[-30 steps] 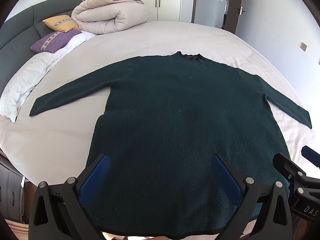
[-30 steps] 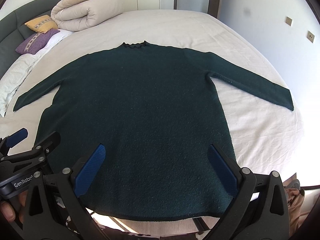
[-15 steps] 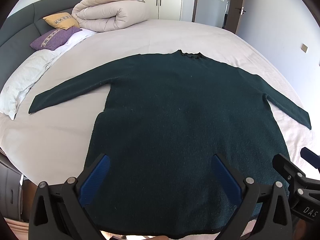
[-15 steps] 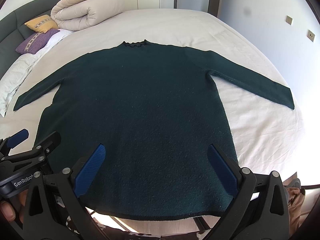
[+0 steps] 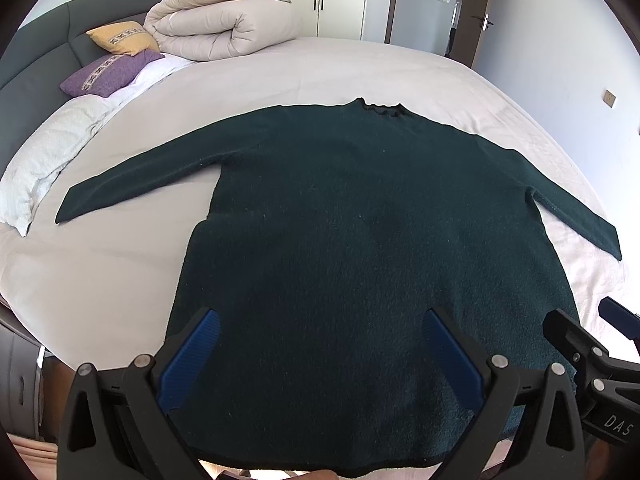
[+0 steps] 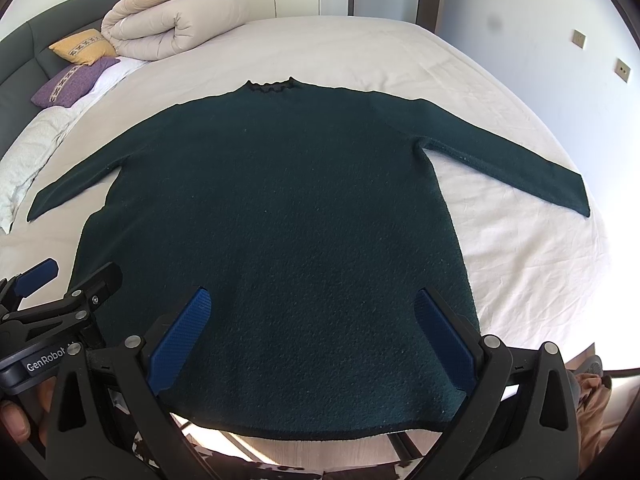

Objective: Fold small clothes

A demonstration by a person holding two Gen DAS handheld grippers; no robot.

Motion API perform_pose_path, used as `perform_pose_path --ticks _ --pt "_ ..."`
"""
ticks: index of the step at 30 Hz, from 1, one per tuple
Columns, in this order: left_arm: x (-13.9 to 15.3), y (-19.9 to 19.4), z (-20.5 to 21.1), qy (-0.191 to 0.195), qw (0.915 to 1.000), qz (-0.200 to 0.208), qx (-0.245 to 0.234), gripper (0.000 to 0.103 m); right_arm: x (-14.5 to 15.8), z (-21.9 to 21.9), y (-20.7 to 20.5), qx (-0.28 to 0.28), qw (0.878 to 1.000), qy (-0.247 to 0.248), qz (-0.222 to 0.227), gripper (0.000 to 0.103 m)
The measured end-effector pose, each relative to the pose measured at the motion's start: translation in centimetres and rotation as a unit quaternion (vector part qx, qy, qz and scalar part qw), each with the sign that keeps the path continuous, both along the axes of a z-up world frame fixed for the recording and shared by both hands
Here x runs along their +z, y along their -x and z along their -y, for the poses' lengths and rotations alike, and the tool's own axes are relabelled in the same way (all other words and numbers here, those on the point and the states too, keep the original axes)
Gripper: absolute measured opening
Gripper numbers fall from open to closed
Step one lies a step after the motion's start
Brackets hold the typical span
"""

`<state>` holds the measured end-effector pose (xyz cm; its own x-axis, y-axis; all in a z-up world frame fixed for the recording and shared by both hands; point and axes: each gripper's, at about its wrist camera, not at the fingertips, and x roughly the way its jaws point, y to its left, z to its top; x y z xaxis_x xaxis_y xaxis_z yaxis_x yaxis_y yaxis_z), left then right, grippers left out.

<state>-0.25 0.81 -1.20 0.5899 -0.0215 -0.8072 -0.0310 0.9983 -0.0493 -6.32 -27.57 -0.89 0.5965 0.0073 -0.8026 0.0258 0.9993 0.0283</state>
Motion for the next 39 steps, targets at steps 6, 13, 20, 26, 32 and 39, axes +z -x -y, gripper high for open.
perform_pose_path --ticks 6,13,20,26,32,39 --pt "-0.1 0.0 0.0 0.002 1.0000 -0.002 0.002 0.103 0.0 0.0 0.0 0.000 1.000 0.000 0.000 0.103" --pt "-0.1 0.0 -0.1 0.006 1.0000 -0.002 0.003 0.103 -0.2 -0.2 0.1 0.002 1.000 0.001 -0.001 0.103" --pt "0.0 -0.1 -0.5 0.010 0.9999 -0.002 0.007 0.103 -0.4 -0.5 0.3 0.004 1.000 0.003 -0.004 0.103" --pt "0.1 -0.2 -1.1 0.023 0.9997 0.005 0.009 0.103 -0.5 -0.5 -0.1 0.007 1.000 0.005 -0.007 0.103" --pt "0.6 -1.1 -5.1 0.088 0.9956 0.012 0.032 0.103 -0.5 -0.1 -0.4 0.008 1.000 -0.019 -0.006 0.103" --pt "1.5 -2.4 -14.6 0.196 0.9726 0.080 0.096 0.103 0.3 0.8 0.0 0.022 0.993 -0.112 0.014 0.103"
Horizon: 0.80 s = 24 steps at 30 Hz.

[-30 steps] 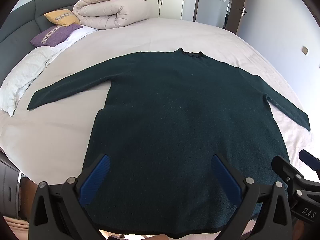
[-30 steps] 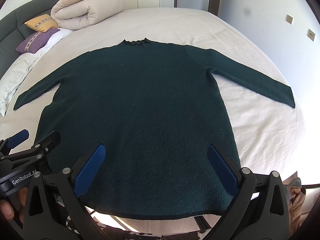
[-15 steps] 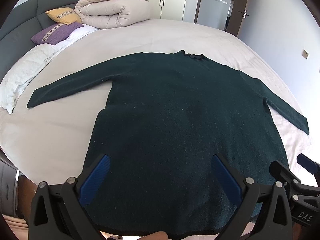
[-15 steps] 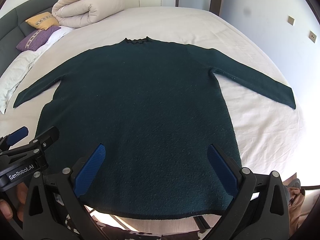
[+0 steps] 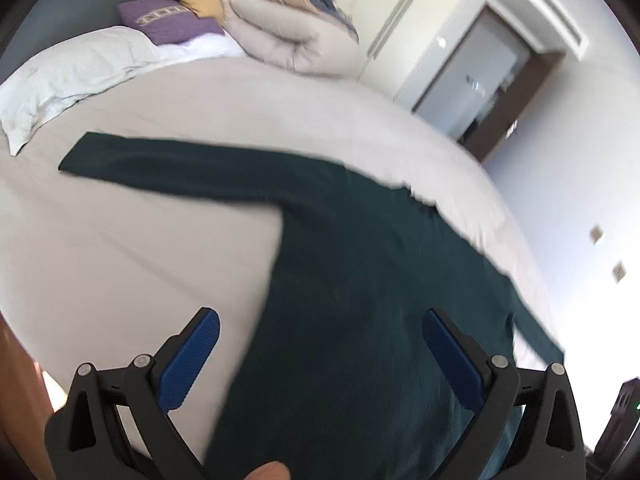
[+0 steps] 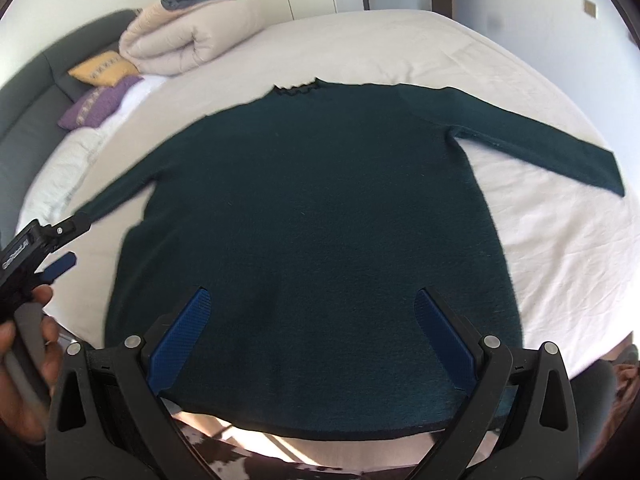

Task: Fold small clothes
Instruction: 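Grasp the sweater sleeve cuff nearest the left tool with the left tool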

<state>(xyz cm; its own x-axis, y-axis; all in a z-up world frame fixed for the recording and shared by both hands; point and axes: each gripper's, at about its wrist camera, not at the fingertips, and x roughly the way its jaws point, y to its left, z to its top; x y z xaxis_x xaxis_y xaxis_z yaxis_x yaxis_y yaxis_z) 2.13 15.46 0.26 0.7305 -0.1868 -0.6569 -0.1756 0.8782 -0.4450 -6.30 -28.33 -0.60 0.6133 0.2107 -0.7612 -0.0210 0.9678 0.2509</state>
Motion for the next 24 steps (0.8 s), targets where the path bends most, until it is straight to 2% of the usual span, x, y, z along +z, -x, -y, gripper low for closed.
perform_pose_path --ticks 1,4,6,8,10,11,13,16,17,19,21,24 --pt "0.0 -0.2 -1.4 0.012 0.9999 0.006 0.010 0.103 0.1 0.1 0.1 0.001 1.000 -0.009 0.004 0.103" --pt "-0.9 -1.3 -4.7 0.033 0.9985 -0.037 0.022 0.103 0.7 0.0 0.3 0.006 0.999 -0.028 0.021 0.103" --pt "-1.2 -1.5 -7.8 0.076 0.9957 -0.021 0.050 0.103 1.0 -0.2 0.4 0.014 0.999 -0.029 0.033 0.103" --pt "-1.7 -1.5 -11.1 0.125 0.9881 0.003 0.090 0.103 1.2 -0.3 0.6 0.020 0.999 -0.031 0.039 0.103" --pt "-2.6 -2.1 -14.1 0.179 0.9765 0.012 0.119 0.103 1.6 -0.5 0.8 0.025 0.998 -0.036 0.049 0.103" --pt "-3.3 -2.4 -16.0 0.214 0.9667 0.023 0.139 0.103 1.6 -0.5 0.8 0.026 0.998 -0.038 0.051 0.103" --pt "-4.3 -2.9 -18.8 0.253 0.9518 0.041 0.169 0.103 1.9 -0.6 0.8 0.027 0.997 -0.038 0.058 0.103" --pt "-6.4 -3.9 -22.4 0.287 0.9313 0.052 0.218 0.103 2.0 -0.7 0.7 0.032 0.997 -0.045 0.057 0.103" --pt "-6.9 -3.9 -23.4 0.295 0.9272 0.054 0.224 0.101 1.9 -0.7 0.5 0.033 0.997 -0.048 0.053 0.103" --pt "-8.8 -4.9 -25.1 0.311 0.9159 0.040 0.250 0.099 1.4 -0.8 -0.1 0.030 0.997 -0.050 0.040 0.103" --pt "-10.4 -5.8 -26.3 0.332 0.9046 0.029 0.266 0.094 0.8 -1.0 -0.9 0.029 0.998 -0.048 0.028 0.100" --pt "-12.5 -6.9 -27.5 0.353 0.8929 0.025 0.278 0.086 0.2 -1.5 -1.6 0.029 0.999 -0.041 0.020 0.100"
